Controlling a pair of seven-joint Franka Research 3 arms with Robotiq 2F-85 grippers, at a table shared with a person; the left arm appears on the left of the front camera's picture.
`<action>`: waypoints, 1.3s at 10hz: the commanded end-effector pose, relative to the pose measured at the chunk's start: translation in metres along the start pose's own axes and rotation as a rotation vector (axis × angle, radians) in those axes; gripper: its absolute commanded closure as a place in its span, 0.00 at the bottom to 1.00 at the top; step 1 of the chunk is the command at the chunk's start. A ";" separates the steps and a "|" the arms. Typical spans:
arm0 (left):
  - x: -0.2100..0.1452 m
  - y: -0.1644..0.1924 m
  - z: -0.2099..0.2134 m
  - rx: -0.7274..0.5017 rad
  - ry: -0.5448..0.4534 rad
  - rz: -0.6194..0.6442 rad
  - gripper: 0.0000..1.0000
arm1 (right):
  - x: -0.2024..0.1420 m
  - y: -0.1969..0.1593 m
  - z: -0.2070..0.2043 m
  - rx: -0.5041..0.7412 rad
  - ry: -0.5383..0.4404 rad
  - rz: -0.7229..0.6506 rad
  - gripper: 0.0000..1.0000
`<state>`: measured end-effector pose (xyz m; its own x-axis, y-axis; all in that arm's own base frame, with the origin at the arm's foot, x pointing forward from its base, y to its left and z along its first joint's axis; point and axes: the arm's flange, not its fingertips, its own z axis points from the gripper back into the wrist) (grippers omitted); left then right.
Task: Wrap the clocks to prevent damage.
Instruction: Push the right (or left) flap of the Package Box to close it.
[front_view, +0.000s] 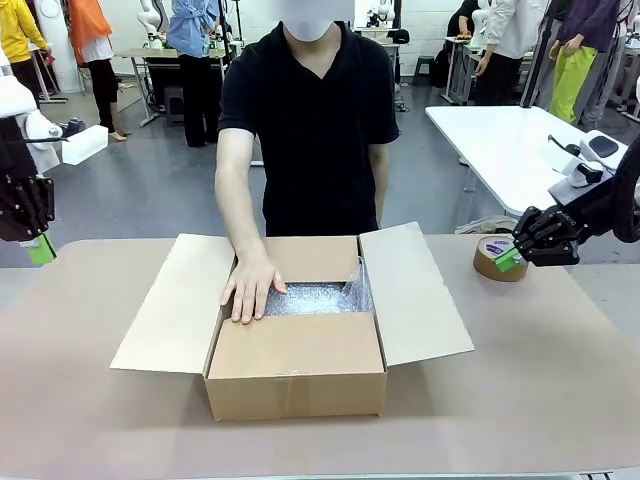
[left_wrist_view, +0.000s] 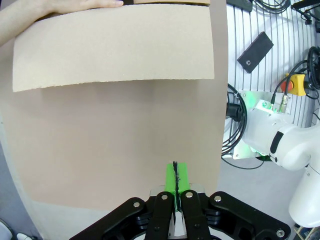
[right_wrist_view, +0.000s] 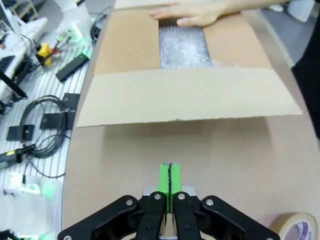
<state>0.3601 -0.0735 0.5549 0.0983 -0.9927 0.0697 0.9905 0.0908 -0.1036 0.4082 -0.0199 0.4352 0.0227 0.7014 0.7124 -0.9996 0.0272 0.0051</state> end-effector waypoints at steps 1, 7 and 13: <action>0.001 -0.001 0.001 0.001 -0.003 0.017 1.00 | -0.002 0.002 0.003 -0.018 -0.007 0.022 0.99; 0.001 -0.001 0.001 0.001 -0.003 0.017 1.00 | -0.043 -0.019 -0.040 0.047 0.003 0.053 0.99; 0.001 -0.001 0.001 0.001 -0.003 0.017 1.00 | -0.078 -0.040 -0.096 0.046 -0.259 0.087 0.99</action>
<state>0.3602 -0.0735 0.5549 0.0983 -0.9927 0.0697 0.9905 0.0908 -0.1035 0.4401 -0.0060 0.3180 -0.0408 0.5545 0.8312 -0.9989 -0.0413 -0.0215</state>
